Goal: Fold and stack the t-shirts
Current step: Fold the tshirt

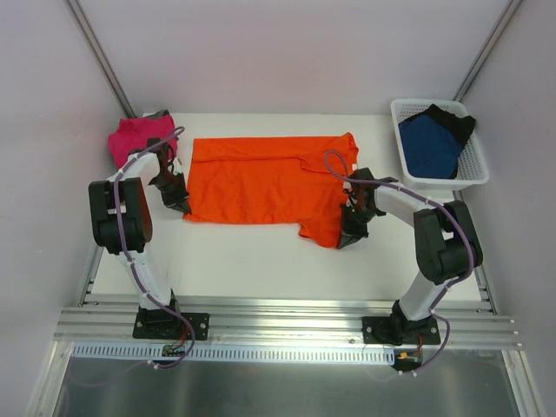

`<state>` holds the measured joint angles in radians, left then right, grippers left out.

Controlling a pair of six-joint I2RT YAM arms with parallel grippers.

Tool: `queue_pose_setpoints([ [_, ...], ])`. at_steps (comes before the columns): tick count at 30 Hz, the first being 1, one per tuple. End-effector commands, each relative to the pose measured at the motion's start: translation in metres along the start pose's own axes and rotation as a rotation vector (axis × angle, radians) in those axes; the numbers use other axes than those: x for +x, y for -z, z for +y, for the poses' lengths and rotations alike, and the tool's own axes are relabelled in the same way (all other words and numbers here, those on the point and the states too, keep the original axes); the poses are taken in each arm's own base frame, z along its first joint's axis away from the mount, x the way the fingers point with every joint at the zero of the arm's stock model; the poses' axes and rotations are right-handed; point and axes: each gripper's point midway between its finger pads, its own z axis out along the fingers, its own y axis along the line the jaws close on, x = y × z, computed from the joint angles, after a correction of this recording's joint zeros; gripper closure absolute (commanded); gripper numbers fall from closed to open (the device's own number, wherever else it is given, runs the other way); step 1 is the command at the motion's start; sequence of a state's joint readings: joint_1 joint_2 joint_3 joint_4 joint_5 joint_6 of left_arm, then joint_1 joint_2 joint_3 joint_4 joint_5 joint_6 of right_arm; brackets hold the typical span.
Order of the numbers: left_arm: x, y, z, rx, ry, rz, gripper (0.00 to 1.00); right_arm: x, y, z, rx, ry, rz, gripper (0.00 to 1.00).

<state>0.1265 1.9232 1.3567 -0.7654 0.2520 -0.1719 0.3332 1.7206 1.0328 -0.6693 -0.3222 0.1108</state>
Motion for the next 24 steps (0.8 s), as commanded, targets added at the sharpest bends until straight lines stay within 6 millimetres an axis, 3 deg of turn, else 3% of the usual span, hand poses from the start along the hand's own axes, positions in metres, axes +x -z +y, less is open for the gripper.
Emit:
queue_pose_setpoints([
  [1, 0.003, 0.022, -0.001, 0.001, 0.006, -0.035, 1.0, -0.013, 0.018, 0.006, -0.021, 0.014, -0.065, 0.99],
  [5, -0.003, 0.031, 0.0, 0.0, -0.004, -0.053, 1.0, -0.02, 0.024, 0.01, -0.032, 0.02, -0.093, 0.99],
  [7, -0.002, 0.032, 0.0, -0.002, -0.012, -0.052, 0.69, -0.022, 0.025, 0.009, -0.034, 0.019, -0.102, 0.99],
  [9, 0.003, 0.031, 0.001, -0.001, -0.02, -0.041, 0.57, -0.023, 0.026, 0.009, -0.036, 0.016, -0.107, 0.99],
  [16, 0.023, 0.023, 0.008, -0.001, 0.005, 0.009, 0.54, -0.02, 0.028, 0.005, -0.031, 0.016, -0.113, 0.99],
  [24, 0.028, 0.014, 0.011, 0.014, 0.04, 0.048, 0.62, -0.018, 0.029, 0.002, -0.021, 0.022, -0.119, 0.99],
])
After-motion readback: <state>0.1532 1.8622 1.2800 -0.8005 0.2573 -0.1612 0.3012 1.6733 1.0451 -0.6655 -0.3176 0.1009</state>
